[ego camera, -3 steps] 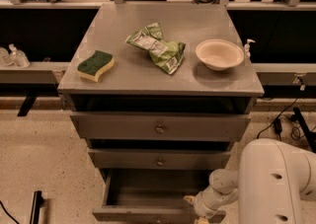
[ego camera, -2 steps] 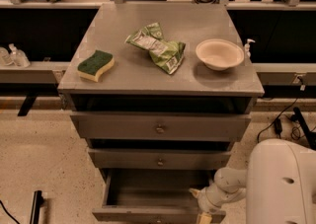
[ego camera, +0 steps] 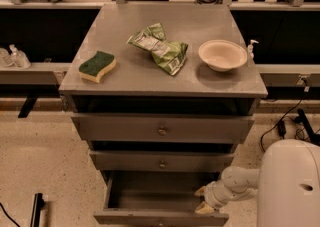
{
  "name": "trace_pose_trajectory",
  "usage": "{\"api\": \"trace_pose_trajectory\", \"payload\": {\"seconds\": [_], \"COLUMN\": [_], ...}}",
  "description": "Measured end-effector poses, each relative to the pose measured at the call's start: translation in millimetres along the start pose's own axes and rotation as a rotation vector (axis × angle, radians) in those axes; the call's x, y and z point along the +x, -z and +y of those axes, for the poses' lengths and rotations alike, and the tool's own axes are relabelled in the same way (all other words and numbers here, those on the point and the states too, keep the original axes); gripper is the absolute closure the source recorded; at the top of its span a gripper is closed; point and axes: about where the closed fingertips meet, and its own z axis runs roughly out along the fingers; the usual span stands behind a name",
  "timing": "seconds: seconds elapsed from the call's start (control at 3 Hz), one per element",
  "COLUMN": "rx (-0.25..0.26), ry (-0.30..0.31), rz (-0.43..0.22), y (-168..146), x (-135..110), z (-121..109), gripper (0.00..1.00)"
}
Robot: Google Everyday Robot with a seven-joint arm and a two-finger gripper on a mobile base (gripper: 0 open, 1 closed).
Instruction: Open bottom drawer
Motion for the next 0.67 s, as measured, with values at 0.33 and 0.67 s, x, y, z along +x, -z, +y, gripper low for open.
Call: {"api": "trace_pose_trajectory", "payload": {"seconds": [0.33,0.67], "rx": [0.047,0.063], "ry": [-0.016,-0.042], "rz": [0.008,0.01], "y": [3.7,-5.0], "x": [-0.3,10.2], "z": [-22.9,-41.6], "gripper": [0.71,0.94]}}
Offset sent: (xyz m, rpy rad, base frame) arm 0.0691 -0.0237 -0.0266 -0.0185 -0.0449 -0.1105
